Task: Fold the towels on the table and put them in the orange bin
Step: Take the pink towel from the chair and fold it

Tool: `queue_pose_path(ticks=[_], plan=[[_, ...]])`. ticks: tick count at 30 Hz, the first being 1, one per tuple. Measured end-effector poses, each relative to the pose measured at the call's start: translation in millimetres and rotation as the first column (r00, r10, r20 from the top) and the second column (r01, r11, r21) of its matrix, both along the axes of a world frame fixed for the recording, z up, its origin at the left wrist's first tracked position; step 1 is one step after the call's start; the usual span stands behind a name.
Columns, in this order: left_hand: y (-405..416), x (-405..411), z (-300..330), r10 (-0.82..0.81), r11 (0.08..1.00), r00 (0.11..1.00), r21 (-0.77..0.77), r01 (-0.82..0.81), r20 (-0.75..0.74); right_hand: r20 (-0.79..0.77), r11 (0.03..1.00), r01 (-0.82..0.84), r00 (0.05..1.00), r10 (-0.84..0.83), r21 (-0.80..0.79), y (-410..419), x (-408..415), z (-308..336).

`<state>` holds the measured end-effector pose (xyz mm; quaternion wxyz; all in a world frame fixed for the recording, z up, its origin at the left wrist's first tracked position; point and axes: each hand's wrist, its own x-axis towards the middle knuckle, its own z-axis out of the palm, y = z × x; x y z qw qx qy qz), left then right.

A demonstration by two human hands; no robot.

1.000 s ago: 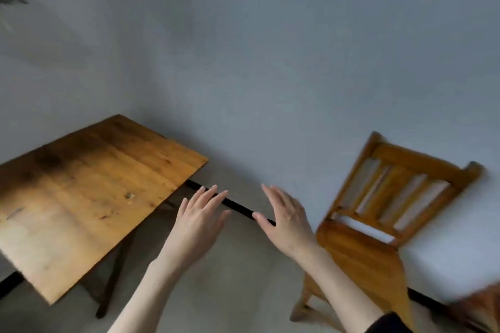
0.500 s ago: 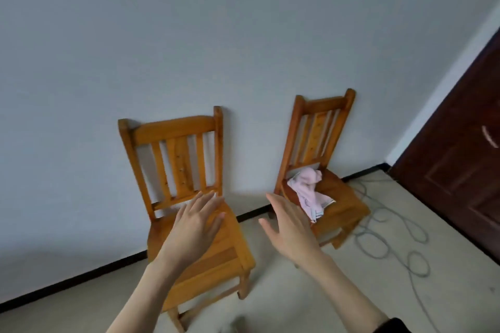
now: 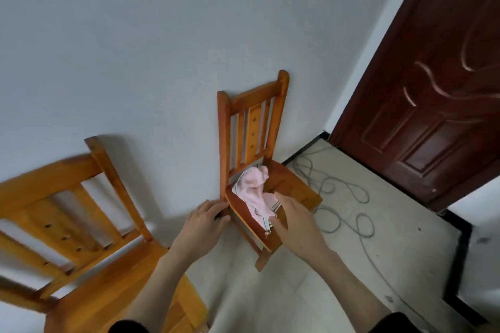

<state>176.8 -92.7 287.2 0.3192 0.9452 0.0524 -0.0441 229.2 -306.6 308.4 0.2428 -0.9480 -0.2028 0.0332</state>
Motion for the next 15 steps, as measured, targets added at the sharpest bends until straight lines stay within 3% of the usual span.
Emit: queue_pose_path(ticks=[5, 10, 13, 15], plan=[[-1.0, 64.1, -46.7, -0.019, 0.994, 0.987, -0.107, 0.002, -0.161, -0.092, 0.997, 0.081, 0.993, -0.080, -0.001, -19.0, 59.6, -32.6], [-14.9, 123.5, -97.6, 0.038, 0.992, 0.958, -0.102, -0.069, -0.283, -0.233, 0.994, 0.063, 0.969, -0.082, -0.089, -32.0, 133.9, -81.1], [-29.2, 168.5, -130.0, 0.164, 0.962, 0.914, -0.146, -0.231, -0.371, -0.290, 0.992, 0.012, 0.956, -0.048, -0.125, -33.9, 187.2, -115.2], [-45.6, 198.0, -150.6, 0.321, 0.872, 0.843, -0.212, -0.441, -0.432, -0.341, 0.991, -0.058, 0.940, 0.013, -0.123, -35.3, 222.8, -138.3]])
